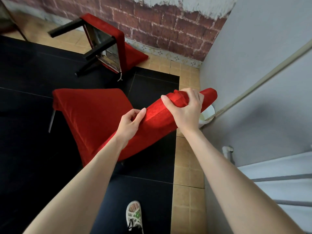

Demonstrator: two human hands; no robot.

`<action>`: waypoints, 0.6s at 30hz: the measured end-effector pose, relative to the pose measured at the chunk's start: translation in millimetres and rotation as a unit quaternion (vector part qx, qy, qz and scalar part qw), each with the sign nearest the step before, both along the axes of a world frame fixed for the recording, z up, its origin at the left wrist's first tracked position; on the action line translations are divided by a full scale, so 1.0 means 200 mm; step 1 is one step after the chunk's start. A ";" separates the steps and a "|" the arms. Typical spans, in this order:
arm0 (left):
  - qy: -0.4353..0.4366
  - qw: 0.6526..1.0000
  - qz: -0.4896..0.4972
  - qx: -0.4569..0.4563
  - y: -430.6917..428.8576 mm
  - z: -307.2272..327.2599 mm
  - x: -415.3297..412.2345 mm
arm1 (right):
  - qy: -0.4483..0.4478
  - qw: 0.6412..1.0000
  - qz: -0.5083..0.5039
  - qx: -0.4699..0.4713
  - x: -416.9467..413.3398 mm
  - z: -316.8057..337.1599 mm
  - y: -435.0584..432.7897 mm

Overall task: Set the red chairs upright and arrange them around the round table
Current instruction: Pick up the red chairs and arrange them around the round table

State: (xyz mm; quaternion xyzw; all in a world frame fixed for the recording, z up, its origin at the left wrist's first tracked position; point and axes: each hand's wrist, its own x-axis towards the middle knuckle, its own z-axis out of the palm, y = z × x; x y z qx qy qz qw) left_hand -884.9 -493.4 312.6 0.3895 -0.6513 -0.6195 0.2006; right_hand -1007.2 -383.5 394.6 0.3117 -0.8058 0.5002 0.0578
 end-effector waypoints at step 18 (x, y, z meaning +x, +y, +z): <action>0.017 0.999 0.033 0.014 0.16 0.24 0.30 | -0.185 0.977 0.082 0.062 0.16 0.11 0.07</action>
